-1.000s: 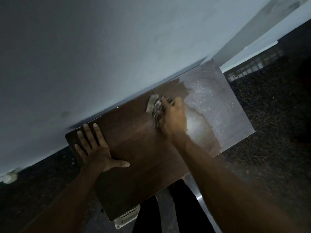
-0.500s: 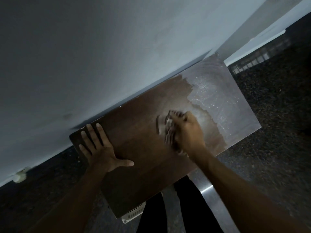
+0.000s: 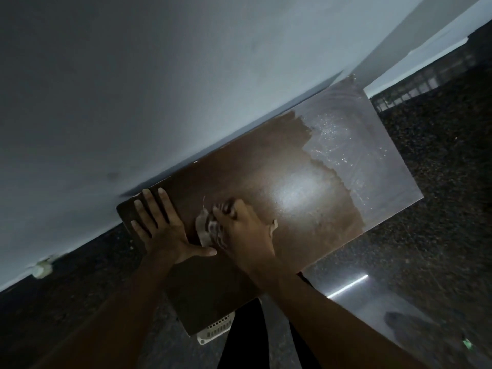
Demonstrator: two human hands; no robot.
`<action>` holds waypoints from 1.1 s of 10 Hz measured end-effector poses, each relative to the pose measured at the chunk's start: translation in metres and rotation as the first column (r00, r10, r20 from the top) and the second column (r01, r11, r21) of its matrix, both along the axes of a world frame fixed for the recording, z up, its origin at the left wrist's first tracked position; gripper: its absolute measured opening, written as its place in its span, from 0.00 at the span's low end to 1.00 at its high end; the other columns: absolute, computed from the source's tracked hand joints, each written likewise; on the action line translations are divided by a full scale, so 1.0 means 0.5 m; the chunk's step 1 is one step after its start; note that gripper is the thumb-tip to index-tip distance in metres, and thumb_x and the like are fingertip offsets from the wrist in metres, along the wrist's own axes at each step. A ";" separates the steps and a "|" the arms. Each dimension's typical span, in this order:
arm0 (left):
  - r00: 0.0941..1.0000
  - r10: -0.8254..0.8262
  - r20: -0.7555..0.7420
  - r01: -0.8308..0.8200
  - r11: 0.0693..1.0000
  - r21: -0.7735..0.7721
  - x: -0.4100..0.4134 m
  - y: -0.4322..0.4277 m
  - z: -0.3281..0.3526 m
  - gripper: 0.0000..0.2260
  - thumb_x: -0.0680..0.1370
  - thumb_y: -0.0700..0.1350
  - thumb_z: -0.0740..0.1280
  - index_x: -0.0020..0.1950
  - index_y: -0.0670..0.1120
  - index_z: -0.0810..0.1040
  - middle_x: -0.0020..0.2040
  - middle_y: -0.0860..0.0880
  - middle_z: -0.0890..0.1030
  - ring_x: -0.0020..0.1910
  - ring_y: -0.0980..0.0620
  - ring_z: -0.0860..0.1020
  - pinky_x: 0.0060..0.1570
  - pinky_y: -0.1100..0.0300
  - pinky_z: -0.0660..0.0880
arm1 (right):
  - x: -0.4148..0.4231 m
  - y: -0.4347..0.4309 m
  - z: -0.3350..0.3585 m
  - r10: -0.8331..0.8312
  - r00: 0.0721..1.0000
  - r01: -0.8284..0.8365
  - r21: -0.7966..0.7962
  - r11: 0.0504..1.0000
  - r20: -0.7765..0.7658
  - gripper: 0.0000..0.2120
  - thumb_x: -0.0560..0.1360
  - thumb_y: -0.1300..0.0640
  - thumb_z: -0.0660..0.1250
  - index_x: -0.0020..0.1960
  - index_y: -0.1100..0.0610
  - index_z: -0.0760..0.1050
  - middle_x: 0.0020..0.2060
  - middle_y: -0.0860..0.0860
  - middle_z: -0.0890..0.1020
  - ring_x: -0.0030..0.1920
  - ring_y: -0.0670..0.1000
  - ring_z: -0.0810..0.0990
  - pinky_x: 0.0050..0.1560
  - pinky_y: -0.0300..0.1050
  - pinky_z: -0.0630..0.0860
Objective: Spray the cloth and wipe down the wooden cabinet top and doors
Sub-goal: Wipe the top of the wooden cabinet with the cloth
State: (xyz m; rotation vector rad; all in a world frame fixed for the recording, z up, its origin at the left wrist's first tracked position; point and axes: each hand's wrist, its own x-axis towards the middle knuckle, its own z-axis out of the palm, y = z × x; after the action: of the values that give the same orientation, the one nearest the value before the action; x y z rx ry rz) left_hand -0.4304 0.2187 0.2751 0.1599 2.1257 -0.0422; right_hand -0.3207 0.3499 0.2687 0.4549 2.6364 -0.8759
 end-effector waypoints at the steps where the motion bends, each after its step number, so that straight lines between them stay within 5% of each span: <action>1: 0.999 -0.038 -0.004 0.038 0.999 -0.009 0.002 -0.007 -0.008 0.82 0.46 0.73 0.79 0.71 0.48 0.16 0.70 0.42 0.16 0.72 0.37 0.21 0.71 0.34 0.32 | 0.092 0.034 0.000 0.058 0.998 -0.058 0.021 0.998 0.025 0.38 0.68 0.50 0.77 0.75 0.45 0.65 0.61 0.53 0.68 0.60 0.55 0.71 0.53 0.53 0.77; 3: 0.999 -0.034 -0.020 0.034 0.999 -0.001 0.003 -0.009 -0.014 0.81 0.46 0.73 0.78 0.69 0.49 0.15 0.69 0.44 0.15 0.72 0.39 0.21 0.71 0.35 0.31 | 0.135 0.256 -0.003 -0.198 0.980 0.196 0.112 0.974 0.005 0.21 0.76 0.50 0.71 0.68 0.43 0.74 0.52 0.49 0.71 0.49 0.48 0.72 0.43 0.42 0.74; 4: 1.000 -0.013 -0.013 0.013 1.000 -0.013 0.004 -0.006 -0.011 0.81 0.46 0.73 0.78 0.68 0.50 0.14 0.68 0.46 0.13 0.71 0.40 0.20 0.72 0.36 0.31 | 0.052 0.367 -0.017 -0.373 0.926 0.378 0.114 0.919 -0.057 0.17 0.77 0.56 0.68 0.66 0.50 0.75 0.50 0.47 0.72 0.48 0.44 0.73 0.41 0.37 0.75; 5: 1.000 0.011 -0.019 -0.012 1.000 -0.026 0.009 -0.003 -0.003 0.81 0.47 0.73 0.78 0.69 0.50 0.15 0.68 0.46 0.14 0.71 0.40 0.19 0.73 0.36 0.32 | -0.025 0.388 -0.026 -0.429 0.900 0.434 0.057 0.899 -0.079 0.11 0.78 0.57 0.67 0.61 0.54 0.75 0.51 0.53 0.75 0.50 0.55 0.77 0.44 0.48 0.78; 6: 1.000 -0.004 -0.031 0.002 0.998 -0.065 0.016 0.012 0.009 0.81 0.47 0.71 0.80 0.71 0.50 0.16 0.71 0.45 0.16 0.73 0.40 0.22 0.74 0.33 0.36 | -0.018 0.353 -0.033 -0.285 0.951 0.299 0.121 0.947 -0.122 0.20 0.77 0.63 0.64 0.67 0.51 0.75 0.58 0.58 0.74 0.57 0.60 0.73 0.53 0.55 0.75; 8: 0.994 -0.073 -0.083 0.084 0.988 0.133 0.051 0.114 0.044 0.79 0.50 0.59 0.85 0.75 0.57 0.22 0.76 0.48 0.22 0.78 0.41 0.30 0.71 0.25 0.46 | 0.205 0.314 -0.005 -0.006 0.995 -0.017 0.225 0.974 0.100 0.36 0.65 0.52 0.79 0.71 0.46 0.71 0.62 0.53 0.74 0.59 0.57 0.74 0.50 0.57 0.80; 9: 0.995 -0.096 0.014 0.092 0.975 0.204 0.082 0.182 0.043 0.77 0.51 0.65 0.83 0.74 0.59 0.21 0.72 0.53 0.18 0.75 0.37 0.26 0.69 0.24 0.46 | 0.275 0.342 -0.010 -0.011 0.994 -0.020 0.273 0.962 0.112 0.41 0.60 0.52 0.82 0.71 0.47 0.72 0.59 0.53 0.77 0.56 0.58 0.76 0.43 0.56 0.82; 10: 0.992 -0.093 0.083 0.081 0.988 0.129 0.094 0.232 0.027 0.78 0.49 0.70 0.80 0.72 0.58 0.18 0.68 0.52 0.13 0.69 0.32 0.20 0.65 0.20 0.41 | 0.247 0.361 -0.001 -0.049 0.997 0.028 0.339 0.940 0.054 0.35 0.62 0.57 0.80 0.68 0.50 0.76 0.55 0.55 0.79 0.52 0.60 0.78 0.35 0.52 0.82; 11: 0.993 -0.047 0.106 0.046 0.999 0.010 0.095 0.248 0.012 0.80 0.48 0.68 0.82 0.69 0.57 0.16 0.65 0.49 0.11 0.66 0.31 0.18 0.64 0.19 0.39 | 0.153 0.375 0.001 -0.151 0.988 0.129 0.335 0.933 0.042 0.31 0.68 0.60 0.76 0.70 0.50 0.75 0.57 0.56 0.79 0.56 0.62 0.77 0.38 0.55 0.83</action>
State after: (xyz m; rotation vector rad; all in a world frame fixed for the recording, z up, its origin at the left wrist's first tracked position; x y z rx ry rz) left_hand -0.3831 0.3428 0.2813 0.2113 2.0166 -0.0522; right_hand -0.2439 0.5374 0.2693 0.7504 2.7212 -0.4402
